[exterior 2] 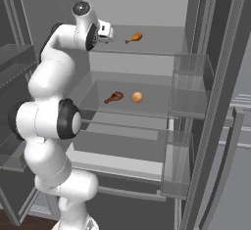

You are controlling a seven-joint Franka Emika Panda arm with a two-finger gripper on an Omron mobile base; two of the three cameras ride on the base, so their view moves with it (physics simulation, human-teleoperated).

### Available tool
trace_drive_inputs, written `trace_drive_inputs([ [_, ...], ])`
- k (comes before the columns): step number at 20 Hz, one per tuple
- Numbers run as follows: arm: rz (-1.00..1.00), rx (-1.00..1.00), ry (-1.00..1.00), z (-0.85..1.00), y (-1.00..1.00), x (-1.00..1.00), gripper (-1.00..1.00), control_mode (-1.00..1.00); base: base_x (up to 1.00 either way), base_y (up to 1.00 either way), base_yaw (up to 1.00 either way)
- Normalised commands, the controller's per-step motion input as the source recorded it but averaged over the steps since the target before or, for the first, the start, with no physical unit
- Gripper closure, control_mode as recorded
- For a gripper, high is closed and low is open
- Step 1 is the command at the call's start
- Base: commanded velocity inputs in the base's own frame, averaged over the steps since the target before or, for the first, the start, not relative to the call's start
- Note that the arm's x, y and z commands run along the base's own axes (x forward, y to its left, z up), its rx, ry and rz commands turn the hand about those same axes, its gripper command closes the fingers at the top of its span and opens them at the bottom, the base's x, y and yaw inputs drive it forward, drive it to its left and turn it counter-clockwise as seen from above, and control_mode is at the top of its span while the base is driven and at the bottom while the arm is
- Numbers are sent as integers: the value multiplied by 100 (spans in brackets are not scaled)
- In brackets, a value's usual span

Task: Place one squash and one chicken drumstick in each tupperware on the nearby counter, to pack two identical lunches.

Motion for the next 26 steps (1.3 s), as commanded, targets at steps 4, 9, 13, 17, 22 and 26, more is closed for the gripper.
trace_drive_inputs([
  [4, -1, 0, 0, 0, 0, 65, -100, -100, 0, 0, 0],
  [9, 0, -1, 0, 0, 0, 58, -100, -100, 0, 0, 0],
  [13, -1, -2, 0, -4, 0, 54, -100, -100, 0, 0, 0],
  [17, -4, -4, 0, -15, 0, 27, 100, -100, 0, 0, 0],
  [22, -9, -8, 3, -52, 0, -4, 100, -100, 0, 0, 0],
  [26, -7, -3, -1, -58, -8, -55, 100, -100, 0, 0, 0],
])
